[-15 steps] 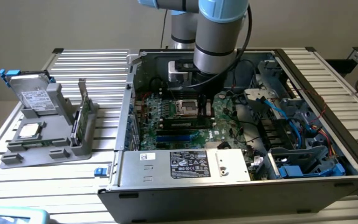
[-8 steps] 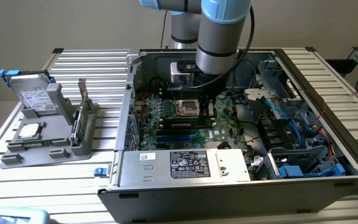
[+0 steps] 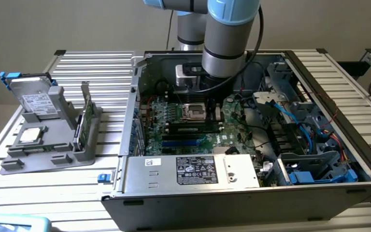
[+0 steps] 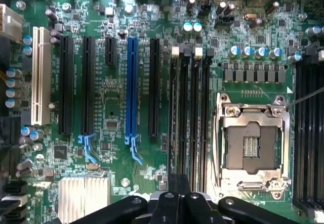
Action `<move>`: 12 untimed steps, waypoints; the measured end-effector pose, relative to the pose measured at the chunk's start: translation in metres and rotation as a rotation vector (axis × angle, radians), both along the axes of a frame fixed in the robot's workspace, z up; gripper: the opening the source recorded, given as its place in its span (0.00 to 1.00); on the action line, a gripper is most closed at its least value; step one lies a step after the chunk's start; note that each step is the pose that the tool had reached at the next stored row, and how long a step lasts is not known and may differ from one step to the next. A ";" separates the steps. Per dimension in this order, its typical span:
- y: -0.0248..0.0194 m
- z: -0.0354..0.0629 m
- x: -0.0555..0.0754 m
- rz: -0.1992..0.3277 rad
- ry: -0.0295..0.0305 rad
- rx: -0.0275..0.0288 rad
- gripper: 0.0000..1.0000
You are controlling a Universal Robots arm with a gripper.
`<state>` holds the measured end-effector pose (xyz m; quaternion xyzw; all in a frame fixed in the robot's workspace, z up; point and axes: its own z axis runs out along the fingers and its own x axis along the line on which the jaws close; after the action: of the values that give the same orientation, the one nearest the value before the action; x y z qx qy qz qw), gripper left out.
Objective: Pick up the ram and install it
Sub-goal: 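Press down the ram until it locks into place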
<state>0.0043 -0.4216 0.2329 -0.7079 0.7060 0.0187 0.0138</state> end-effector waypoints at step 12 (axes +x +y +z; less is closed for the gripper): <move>-0.0005 0.0058 -0.040 0.001 -0.0227 0.0002 0.11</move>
<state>-0.0358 -0.4221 0.2387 -0.7083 0.7055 0.0108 0.0218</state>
